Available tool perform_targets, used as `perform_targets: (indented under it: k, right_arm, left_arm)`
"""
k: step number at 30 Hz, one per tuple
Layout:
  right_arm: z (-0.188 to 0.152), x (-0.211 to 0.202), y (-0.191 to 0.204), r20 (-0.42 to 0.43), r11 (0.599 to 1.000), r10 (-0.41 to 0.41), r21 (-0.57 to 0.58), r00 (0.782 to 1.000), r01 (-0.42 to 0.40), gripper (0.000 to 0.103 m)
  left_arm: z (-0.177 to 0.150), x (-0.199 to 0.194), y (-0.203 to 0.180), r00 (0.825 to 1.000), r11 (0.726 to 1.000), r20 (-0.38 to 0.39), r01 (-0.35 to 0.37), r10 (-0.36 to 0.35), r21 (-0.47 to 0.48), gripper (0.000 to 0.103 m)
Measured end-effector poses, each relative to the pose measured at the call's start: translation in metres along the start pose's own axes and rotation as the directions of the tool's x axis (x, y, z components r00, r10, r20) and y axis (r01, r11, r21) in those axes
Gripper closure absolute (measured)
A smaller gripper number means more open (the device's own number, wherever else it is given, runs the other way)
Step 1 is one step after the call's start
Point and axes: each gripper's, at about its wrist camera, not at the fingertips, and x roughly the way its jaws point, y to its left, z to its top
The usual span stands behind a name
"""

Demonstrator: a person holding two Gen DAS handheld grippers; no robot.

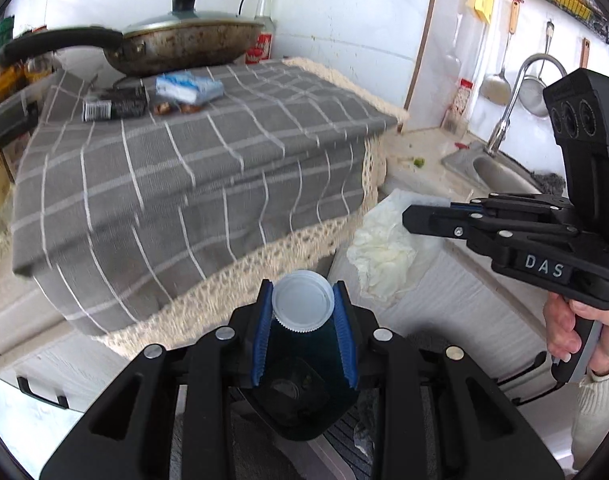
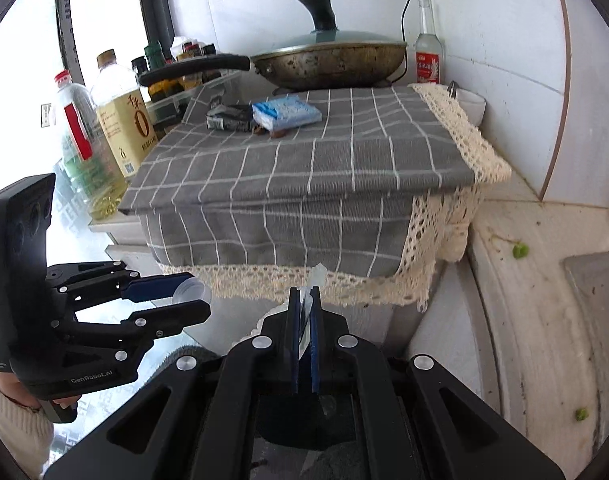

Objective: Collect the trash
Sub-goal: 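Carry the bottle cap down into the bin with the left gripper while the right carries the tissue, opening both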

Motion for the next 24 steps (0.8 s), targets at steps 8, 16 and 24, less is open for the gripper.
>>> perform_targets:
  k: [8,16,24]
  right_arm:
    - [-0.036,0.050,-0.004,-0.158,1.000,0.015,0.017,0.987,-0.012,0.099]
    - [-0.050,0.080,-0.012,-0.226,0.998,0.040,0.050,0.973,-0.030,0.079]
    - [-0.047,0.076,-0.027,-0.211,0.998,0.022,0.055,0.977,-0.011,0.065]
  left_arm:
    - [-0.053,0.041,0.011,0.991,0.999,-0.134,0.012,-0.019,-0.053,0.071]
    - [-0.062,0.063,0.021,0.983,0.996,-0.181,0.018,-0.033,-0.084,0.071]
    - [-0.063,0.077,0.024,0.977,0.995,-0.210,0.016,-0.036,-0.096,0.071]
